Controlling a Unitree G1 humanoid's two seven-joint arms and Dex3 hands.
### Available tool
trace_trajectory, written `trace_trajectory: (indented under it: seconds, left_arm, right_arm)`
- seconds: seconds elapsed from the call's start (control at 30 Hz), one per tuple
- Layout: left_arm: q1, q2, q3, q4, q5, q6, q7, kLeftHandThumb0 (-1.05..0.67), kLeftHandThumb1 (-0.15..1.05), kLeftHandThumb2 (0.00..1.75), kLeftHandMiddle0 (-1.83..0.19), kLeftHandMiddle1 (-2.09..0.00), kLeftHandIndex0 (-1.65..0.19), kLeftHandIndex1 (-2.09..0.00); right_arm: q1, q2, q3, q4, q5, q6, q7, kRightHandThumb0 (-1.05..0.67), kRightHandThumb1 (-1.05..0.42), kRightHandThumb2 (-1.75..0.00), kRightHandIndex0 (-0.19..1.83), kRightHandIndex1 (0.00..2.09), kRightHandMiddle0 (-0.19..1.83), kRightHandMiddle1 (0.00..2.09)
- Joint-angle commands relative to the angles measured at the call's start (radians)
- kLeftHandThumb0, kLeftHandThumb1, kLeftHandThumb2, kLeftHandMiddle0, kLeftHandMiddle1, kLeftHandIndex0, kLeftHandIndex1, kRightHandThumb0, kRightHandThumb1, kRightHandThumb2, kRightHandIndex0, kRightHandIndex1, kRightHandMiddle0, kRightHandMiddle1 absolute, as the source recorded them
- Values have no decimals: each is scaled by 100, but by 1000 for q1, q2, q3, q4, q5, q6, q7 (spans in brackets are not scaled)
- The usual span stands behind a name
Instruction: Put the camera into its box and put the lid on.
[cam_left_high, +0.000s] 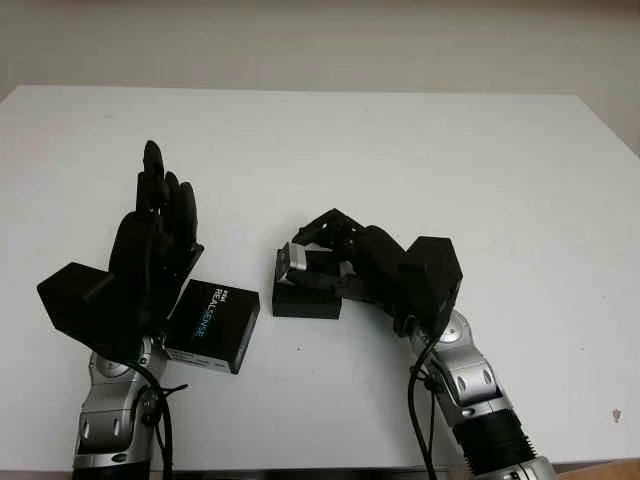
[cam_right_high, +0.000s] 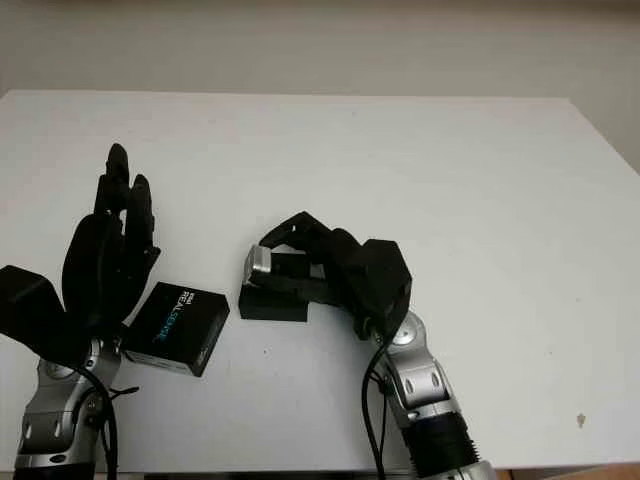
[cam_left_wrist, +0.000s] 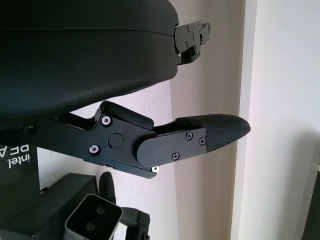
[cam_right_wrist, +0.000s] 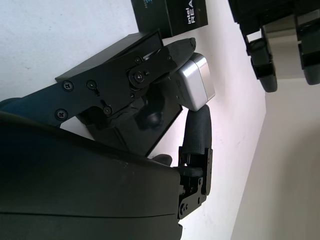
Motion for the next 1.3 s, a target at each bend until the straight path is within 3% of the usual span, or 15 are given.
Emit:
trace_trajectory:
  seconds: [0.0, 0.8, 1.27]
  left_arm:
    - [3, 0, 0, -11, 4, -4, 1, -74, 105, 59, 19, 0, 19, 0]
    - [7, 5, 5, -26, -2, 14, -3, -76, 105, 58, 19, 0, 19, 0]
    - [12, 12, 11, -30, -3, 8, -8, -78, 105, 56, 19, 0, 19, 0]
  right_arm:
    - [-6, 2, 0, 9, -8, -14, -5, -39, -98, -5, 3, 67, 32, 182]
    - [22, -15, 22, 18, -100, -127, -46, -42, -97, -5, 3, 69, 34, 178]
    - [6, -73, 45, 36, -241, -228, -111, -43, -98, -5, 6, 66, 33, 171]
